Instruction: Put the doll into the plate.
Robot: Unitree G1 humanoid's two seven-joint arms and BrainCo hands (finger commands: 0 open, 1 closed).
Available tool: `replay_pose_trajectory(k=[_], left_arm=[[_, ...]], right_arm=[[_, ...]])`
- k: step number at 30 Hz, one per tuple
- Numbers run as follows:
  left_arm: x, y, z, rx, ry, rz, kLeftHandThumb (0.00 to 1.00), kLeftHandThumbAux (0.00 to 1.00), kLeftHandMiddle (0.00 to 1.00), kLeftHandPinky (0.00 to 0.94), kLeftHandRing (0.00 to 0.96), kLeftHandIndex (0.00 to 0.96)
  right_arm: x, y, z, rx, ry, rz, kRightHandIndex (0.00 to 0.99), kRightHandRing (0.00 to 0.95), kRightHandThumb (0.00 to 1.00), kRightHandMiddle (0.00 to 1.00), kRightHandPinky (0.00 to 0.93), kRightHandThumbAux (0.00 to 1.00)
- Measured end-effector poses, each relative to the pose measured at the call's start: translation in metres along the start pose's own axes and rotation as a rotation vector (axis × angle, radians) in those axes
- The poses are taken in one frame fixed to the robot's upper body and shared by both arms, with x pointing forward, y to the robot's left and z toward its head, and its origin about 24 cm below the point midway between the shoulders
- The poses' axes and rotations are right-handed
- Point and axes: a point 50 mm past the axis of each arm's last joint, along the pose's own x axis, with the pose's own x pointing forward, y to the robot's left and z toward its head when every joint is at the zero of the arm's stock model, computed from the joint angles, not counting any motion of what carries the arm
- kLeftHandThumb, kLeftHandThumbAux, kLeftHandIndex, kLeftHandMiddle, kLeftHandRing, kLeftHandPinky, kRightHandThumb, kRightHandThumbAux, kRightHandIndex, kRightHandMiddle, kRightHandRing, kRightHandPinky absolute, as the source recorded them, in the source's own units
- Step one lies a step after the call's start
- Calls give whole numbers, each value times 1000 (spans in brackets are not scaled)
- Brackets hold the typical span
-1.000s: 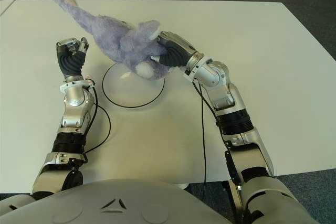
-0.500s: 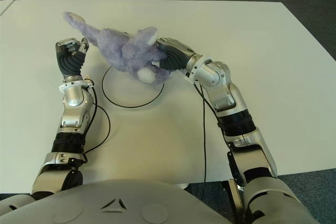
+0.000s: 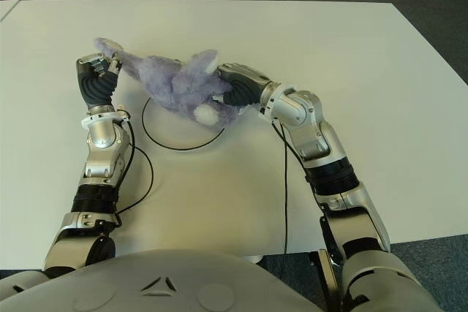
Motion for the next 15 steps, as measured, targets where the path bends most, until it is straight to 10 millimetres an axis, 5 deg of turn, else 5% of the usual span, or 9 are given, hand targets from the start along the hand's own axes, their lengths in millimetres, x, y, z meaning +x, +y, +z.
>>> replay_pose_trajectory(k=[15], left_arm=[[0, 0, 0, -1, -1, 3, 472, 791, 899, 889, 901, 834]], right_arm=[[-1, 2, -1, -10, 6, 29, 392, 822, 848, 535, 770, 680]])
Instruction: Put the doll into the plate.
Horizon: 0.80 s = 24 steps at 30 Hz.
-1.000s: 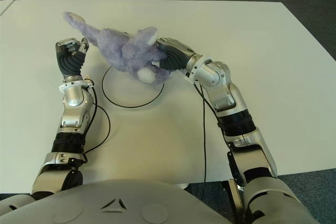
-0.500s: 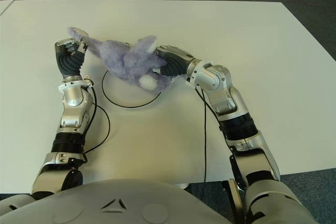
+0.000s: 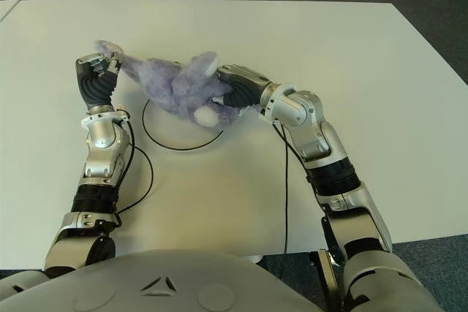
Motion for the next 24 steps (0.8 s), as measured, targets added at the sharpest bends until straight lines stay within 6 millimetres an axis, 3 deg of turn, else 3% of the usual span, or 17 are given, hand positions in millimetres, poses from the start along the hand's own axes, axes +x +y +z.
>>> replay_pose_trajectory(k=[24], left_arm=[[0, 0, 0, -2, -2, 0, 496, 778, 900, 901, 902, 836]], right_arm=[[-7, 1, -9, -53, 16, 9, 394, 809, 848, 535, 756, 680]])
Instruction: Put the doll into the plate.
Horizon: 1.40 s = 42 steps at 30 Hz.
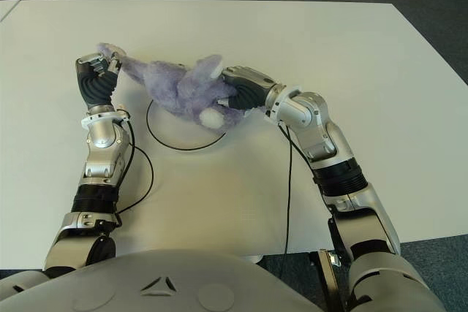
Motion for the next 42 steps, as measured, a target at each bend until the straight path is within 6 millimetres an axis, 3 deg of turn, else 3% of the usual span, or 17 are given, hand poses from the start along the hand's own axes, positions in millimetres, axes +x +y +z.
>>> replay_pose_trajectory(k=[26, 30, 32, 36, 38, 40, 41, 42], left_arm=[[0, 0, 1, 0, -4, 0, 521, 767, 900, 902, 904, 841], [0, 0, 1, 0, -4, -1, 521, 765, 900, 901, 904, 841], [0, -1, 1, 0, -4, -1, 520, 764, 900, 901, 904, 840], [0, -1, 1, 2, -5, -2, 518, 764, 901, 902, 905, 840], [0, -1, 1, 3, -5, -2, 519, 763, 901, 903, 905, 840], [0, -1, 1, 3, -5, -2, 521, 762, 901, 902, 905, 840], [0, -1, 1, 4, -5, -2, 522, 762, 900, 902, 905, 840], [0, -1, 1, 4, -5, -3, 523, 761, 900, 902, 905, 840]], right_arm=[[-6, -3, -20, 21, 68, -80, 408, 760, 849, 580, 704, 670], [-6, -4, -20, 14, 59, -89, 432, 733, 848, 513, 686, 667], [-6, -4, -20, 10, 54, -92, 406, 692, 842, 548, 647, 673], [-7, -4, -20, -1, 40, -96, 379, 535, 829, 508, 518, 683], [-8, -4, -20, -7, 31, -96, 280, 455, 690, 417, 455, 558], [-9, -5, -20, -10, 21, -96, 236, 381, 621, 347, 395, 506], [-9, -5, -20, -10, 16, -95, 188, 285, 555, 257, 309, 464], [-10, -5, -19, -10, 9, -91, 171, 251, 531, 225, 278, 450]])
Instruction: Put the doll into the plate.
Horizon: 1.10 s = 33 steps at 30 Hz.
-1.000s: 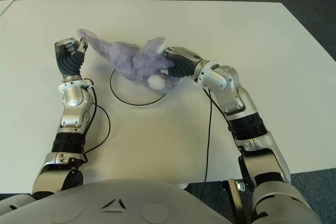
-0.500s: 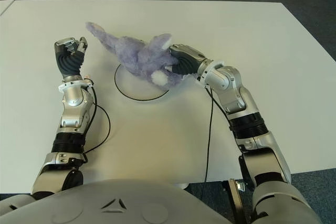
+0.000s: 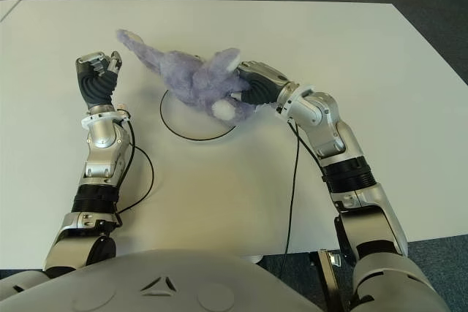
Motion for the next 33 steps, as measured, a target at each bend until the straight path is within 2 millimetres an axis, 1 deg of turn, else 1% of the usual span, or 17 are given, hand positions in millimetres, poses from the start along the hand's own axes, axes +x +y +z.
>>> replay_pose_trajectory(k=[1, 3, 5, 9, 12, 15, 18, 33], left_arm=[[0, 0, 0, 0, 0, 0, 524, 761, 900, 901, 906, 840], [0, 0, 0, 0, 0, 0, 526, 759, 900, 902, 906, 840], [0, 0, 0, 0, 0, -1, 527, 759, 900, 902, 906, 840], [0, 0, 0, 0, 0, -1, 522, 761, 901, 901, 907, 842], [0, -1, 0, -1, -1, -4, 511, 766, 901, 898, 907, 841], [0, -1, 0, -3, -2, -13, 496, 777, 901, 895, 907, 839], [0, -2, 1, -5, -7, -23, 491, 782, 901, 896, 906, 837], [-1, -3, 1, -8, -13, -31, 489, 795, 902, 894, 907, 846]], right_arm=[[0, 0, 0, 0, -6, 7, 137, 190, 488, 169, 219, 421], [-1, 0, -1, 4, -16, 21, 84, 107, 435, 86, 145, 384], [-2, 0, -1, 7, -24, 32, 57, 69, 414, 46, 113, 368], [-3, -1, -3, 25, -36, 44, 11, 14, 397, 9, 43, 309], [-4, -1, -4, 53, -47, 48, 4, 5, 404, 3, 17, 274], [-5, -1, -4, 83, -65, 47, 1, 1, 433, 0, 4, 222], [-6, -2, -4, 104, -84, 45, 0, 0, 453, 0, 1, 200], [-8, -4, -2, 129, -134, 7, 0, 0, 519, 0, 0, 170]])
